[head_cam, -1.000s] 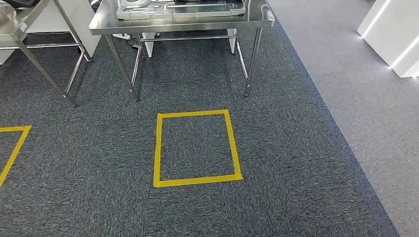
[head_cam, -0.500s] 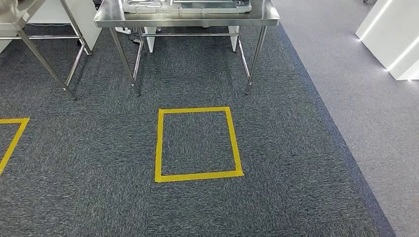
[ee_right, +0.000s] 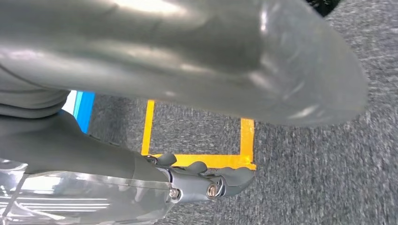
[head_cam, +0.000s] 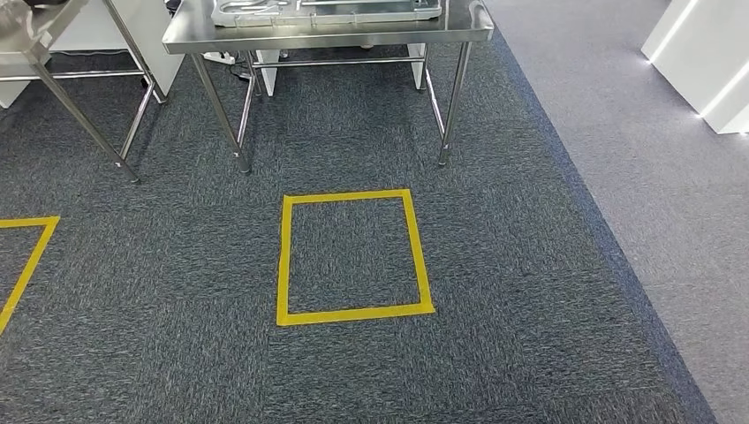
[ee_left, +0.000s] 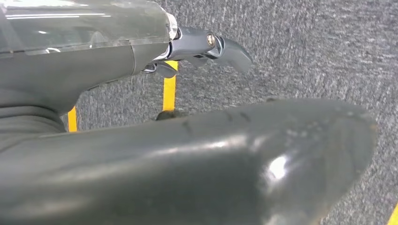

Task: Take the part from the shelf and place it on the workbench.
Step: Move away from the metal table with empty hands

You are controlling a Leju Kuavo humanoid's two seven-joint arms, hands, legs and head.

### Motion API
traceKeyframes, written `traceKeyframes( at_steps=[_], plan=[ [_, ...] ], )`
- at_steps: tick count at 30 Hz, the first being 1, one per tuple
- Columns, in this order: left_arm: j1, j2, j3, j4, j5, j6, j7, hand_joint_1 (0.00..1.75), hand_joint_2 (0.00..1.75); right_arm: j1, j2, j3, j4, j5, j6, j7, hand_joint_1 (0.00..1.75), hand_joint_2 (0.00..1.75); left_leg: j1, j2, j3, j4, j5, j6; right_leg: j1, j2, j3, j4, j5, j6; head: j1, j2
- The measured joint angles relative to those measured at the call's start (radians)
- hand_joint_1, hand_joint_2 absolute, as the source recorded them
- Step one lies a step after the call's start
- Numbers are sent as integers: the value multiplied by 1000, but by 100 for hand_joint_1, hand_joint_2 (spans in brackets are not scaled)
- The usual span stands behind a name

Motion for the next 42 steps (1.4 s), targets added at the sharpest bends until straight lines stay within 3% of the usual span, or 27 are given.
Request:
traceKeyframes(
  at_steps=[1, 2, 4, 5, 7, 10, 12, 14, 15, 16, 17, 19, 21, 23, 26, 28, 30, 31, 32, 33, 35, 37, 40, 42],
  plan=[
    [1, 0, 0, 0, -1, 1, 0, 0, 0, 0, 0, 0, 0, 0, 0, 0, 0, 0, 1, 0, -7, 12, 9, -1, 0, 0, 1, 1, -1, 0, 0, 0],
    [1, 0, 0, 0, -2, 2, 0, 0, 0, 0, 0, 0, 0, 0, 0, 0, 0, 0, 1, 0, 7, -20, 37, -1, 0, 1, 2, 2, -2, 1, 0, 0],
    [0, 1, 0, 0, -4, 3, -1, 0, 0, -1, 1, -1, 0, -2, 0, 0, 0, 0, 2, 1, 73, -159, 107, 2, 0, 2, 5, 7, -8, 6, 0, 0],
    [-2, 1, 0, 0, -6, 3, -1, 0, 0, -1, 1, -1, 1, -2, 0, -1, 0, 0, 0, 0, 101, -219, 127, 8, 2, 2, 5, 11, -11, 11, 0, 0],
    [-3, 1, 0, 0, -9, 4, -3, 0, 0, -1, 1, -2, 1, -5, 0, -1, 0, 0, -3, 0, 121, -268, 133, 20, 5, 3, 0, 17, -14, 21, 0, 0],
    [-3, 1, 0, 0, -9, 5, -5, 0, 0, -2, 1, -3, 1, -11, 1, -2, 0, 0, -3, -1, 118, -274, 139, 41, 3, 3, -5, 25, -20, 38, 0, 0],
    [-5, 1, 0, 0, -7, 5, -7, 0, 0, -2, 1, -4, 1, -15, 2, -2, 0, 0, -1, 0, 117, -279, 145, 53, 0, 4, -34, 91, -65, 48, 0, 0],
    [-6, 1, 0, 0, -4, 5, -9, 0, 0, -1, 1, -4, 2, -19, 3, -2, 0, 0, -3, 1, 112, -279, 146, 58, -3, 5, -100, 229, -133, 54, 0, 0],
    [-5, 1, 0, 0, -3, 6, -11, 0, 0, 0, 1, -4, 2, -21, 3, -2, 0, 0, -4, 1, 110, -279, 146, 58, -4, 5, -130, 288, -154, 55, 0, 0],
    [-3, 0, 0, 0, -2, 7, -13, 0, 0, 3, 1, -5, 2, -23, 2, -3, 0, 0, -5, 0, 109, -279, 147, 59, -4, 5, -144, 315, -154, 55, 0, 0],
    [0, -2, 0, 0, -2, 8, -15, 0, 0, 6, 1, -6, 2, -25, 1, -6, 0, 0, -6, 0, 110, -278, 147, 59, -4, 5, -136, 299, -134, 53, 0, 0],
    [4, -7, 0, 0, -5, 11, -19, 0, 0, 13, 1, -8, 2, -27, -1, -13, 0, 0, -9, -2, 113, -278, 147, 58, -2, 5, -71, 166, -61, 43, 0, 0],
    [7, -14, 0, 2, -9, 16, -23, 0, 0, 15, 1, -8, 2, -26, -4, -21, 0, 0, -13, -3, 113, -277, 146, 52, 3, 4, -16, 47, -18, 32, 0, 0],
    [12, -20, 0, 3, -14, 21, -32, 0, 0, 17, 1, -8, 2, -24, -4, -25, 0, 0, -14, -3, 112, -277, 147, 41, 9, 4, -7, 19, -15, 26, 0, 0],
    [18, -23, 0, 3, -16, 25, -41, 0, 0, 21, 2, -8, 2, -24, -2, -29, 0, 0, -13, -3, 105, -259, 132, 25, 2, 3, -3, 3, -2, 10, 0, 0],
    [23, -24, -1, 4, -17, 25, -49, 0, 0, 23, 3, -8, 2, -24, 1, -34, 0, 0, -8, -4, 66, -166, 72, 16, -2, -1, -2, -5, 4, 3, 0, 0],
    [29, -24, -1, 5, -20, 25, -63, 0, 0, 27, 2, -9, 2, -25, 3, -39, 0, 0, -3, -4, 10, -33, 7, 7, -1, -2, -6, -4, 5, 0, 0, 0],
    [33, -24, -2, 6, -24, 25, -70, 0, 0, 29, 2, -10, 2, -28, 2, -41, 0, 0, -1, -4, -4, 5, -3, 4, -1, -2, -7, -3, 5, 0, 0, 0],
    [36, -23, -3, 6, -28, 24, -77, 0, 0, 31, 2, -12, 2, -32, 0, -42, 0, 0, 0, -3, 0, 3, 8, 2, -1, -2, -7, -1, 4, 1, 0, 0],
    [37, -23, -4, 6, -32, 22, -81, 0, 0, 32, 3, -15, 3, -38, -4, -42, 0, 0, 2, -3, 25, -40, 35, 1, -1, -2, -7, 2, 3, 2, 0, 0],
    [32, -20, -8, 6, -37, 17, -84, 0, 0, 31, 7, -21, 3, -46, -13, -41, 0, 0, 2, -3, 102, -185, 95, 5, 0, -2, -7, 10, -1, 9, 0, 0],
    [21, -18, -10, 6, -37, 12, -77, 0, 0, 27, 10, -25, 3, -46, -18, -39, 0, 0, -1, -3, 143, -269, 116, 17, 3, -3, -9, 18, -4, 19, 0, 0],
    [9, -15, -10, 6, -29, 4, -58, 0, 0, 15, 11, -27, 3, -40, -14, -37, 0, 0, -4, -3, 145, -282, 119, 37, 2, -2, -10, 21, -4, 36, 0, 0],
    [1, -13, -10, 6, -25, 1, -52, 0, 0, 9, 11, -27, 4, -37, -12, -36, 0, 0, -1, -2, 146, -289, 128, 51, -2, 1, -29, 66, -36, 46, 0, 0]
  ],
)
